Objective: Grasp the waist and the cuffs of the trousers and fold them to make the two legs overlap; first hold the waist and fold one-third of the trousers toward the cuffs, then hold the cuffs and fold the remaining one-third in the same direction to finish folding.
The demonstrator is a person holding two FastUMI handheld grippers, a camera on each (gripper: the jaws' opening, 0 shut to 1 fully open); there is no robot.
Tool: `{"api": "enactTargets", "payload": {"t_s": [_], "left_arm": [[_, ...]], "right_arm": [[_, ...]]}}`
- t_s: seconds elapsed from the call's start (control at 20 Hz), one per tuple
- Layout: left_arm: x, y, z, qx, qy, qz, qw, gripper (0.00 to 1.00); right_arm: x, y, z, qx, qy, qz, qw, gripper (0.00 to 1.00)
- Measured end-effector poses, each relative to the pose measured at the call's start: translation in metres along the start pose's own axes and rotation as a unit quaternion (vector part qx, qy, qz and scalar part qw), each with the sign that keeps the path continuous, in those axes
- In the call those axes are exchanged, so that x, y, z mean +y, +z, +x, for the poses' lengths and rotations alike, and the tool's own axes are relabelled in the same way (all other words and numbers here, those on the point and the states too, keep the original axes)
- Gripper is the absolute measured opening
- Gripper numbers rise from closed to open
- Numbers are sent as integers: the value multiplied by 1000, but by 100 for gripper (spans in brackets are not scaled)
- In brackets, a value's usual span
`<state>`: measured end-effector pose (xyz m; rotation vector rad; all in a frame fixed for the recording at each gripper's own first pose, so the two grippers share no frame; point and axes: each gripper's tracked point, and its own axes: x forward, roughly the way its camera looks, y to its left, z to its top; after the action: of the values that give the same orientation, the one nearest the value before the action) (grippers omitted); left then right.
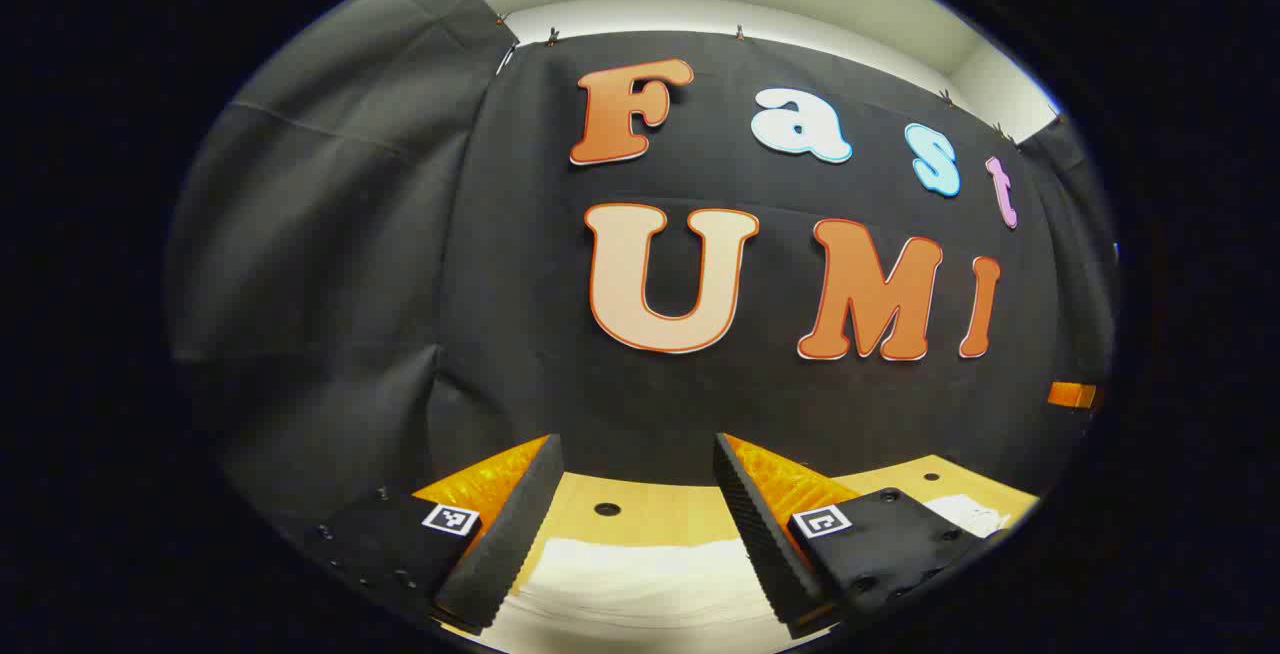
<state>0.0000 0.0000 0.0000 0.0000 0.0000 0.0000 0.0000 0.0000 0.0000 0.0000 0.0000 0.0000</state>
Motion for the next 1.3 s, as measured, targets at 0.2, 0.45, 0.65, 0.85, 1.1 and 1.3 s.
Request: {"api": "enactTargets", "payload": {"t_s": [0.2, 0.45, 0.65, 0.85, 1.1, 1.3], "left_arm": [[-14, 8, 10, -10, 3, -8, 1000, 94], [-35, -3, 19, 2, 5, -16, 1000, 94], [-50, 3, 19, -1, -2, -32, 999, 98], [-53, 4, 14, -5, 1, -5, 1000, 98], [-54, 5, 11, -6, 1, 7, 1000, 98], [-49, -3, 14, 6, 3, 2, 1000, 98]], "right_arm": [[-9, 3, 3, 16, 5, -2, 1000, 97], [-18, -2, 2, 31, 24, -37, 999, 97], [-21, 2, 4, 30, 35, -62, 997, 97], [-20, -7, 11, 44, 40, -61, 996, 97], [-5, -13, 9, 55, 69, -48, 995, 97], [-3, -24, 10, 80, 76, -23, 994, 97]]}}
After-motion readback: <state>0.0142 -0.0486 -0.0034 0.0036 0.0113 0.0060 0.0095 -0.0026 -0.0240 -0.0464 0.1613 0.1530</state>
